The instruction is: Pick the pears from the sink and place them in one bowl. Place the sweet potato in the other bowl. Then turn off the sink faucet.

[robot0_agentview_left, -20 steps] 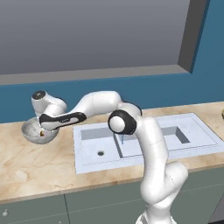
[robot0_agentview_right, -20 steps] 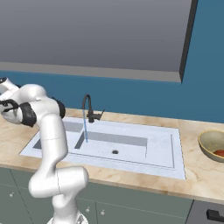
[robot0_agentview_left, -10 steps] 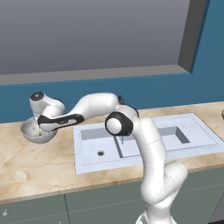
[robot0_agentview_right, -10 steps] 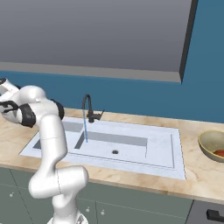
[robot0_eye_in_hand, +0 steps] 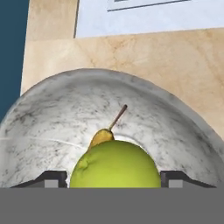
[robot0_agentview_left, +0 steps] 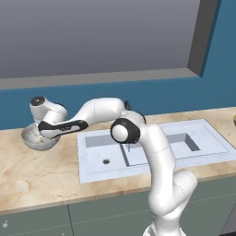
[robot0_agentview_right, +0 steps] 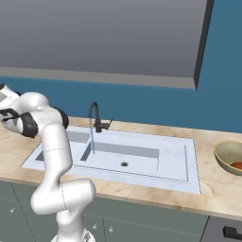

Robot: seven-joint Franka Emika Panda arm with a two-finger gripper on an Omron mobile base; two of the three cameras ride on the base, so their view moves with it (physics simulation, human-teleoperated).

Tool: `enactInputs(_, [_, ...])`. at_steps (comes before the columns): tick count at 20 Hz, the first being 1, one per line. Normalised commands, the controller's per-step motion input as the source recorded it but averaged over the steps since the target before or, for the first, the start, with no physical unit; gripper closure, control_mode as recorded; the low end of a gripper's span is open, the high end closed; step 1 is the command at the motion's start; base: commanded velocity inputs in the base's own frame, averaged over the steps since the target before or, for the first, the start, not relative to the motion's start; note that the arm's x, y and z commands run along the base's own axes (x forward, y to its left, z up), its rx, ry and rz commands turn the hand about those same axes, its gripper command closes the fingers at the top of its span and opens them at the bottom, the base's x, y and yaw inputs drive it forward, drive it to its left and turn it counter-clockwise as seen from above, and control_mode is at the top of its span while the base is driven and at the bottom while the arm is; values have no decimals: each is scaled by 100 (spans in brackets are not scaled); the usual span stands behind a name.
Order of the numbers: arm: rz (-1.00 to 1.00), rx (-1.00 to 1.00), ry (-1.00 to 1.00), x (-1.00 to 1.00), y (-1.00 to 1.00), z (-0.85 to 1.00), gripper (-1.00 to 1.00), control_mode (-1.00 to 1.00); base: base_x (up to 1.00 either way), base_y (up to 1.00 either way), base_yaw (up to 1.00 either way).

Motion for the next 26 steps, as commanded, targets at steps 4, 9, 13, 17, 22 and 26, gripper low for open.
enactInputs(4, [10, 0, -7, -3, -55, 0, -100, -100, 0, 0, 0])
enactInputs(9, [9, 5, -17, -5, -62, 20, -100, -100, 0, 0, 0])
enactInputs(13, [7, 13, -18, -23, -59, 68, -100, -100, 0, 0, 0])
enactInputs(17, [3, 14, -15, -29, -51, 76, -100, -100, 0, 0, 0])
enactInputs(22, [-1, 16, 0, -54, -72, 45, -100, -100, 0, 0, 0])
enactInputs(26, [-10, 16, 2, -45, -63, 61, -100, -100, 0, 0, 0])
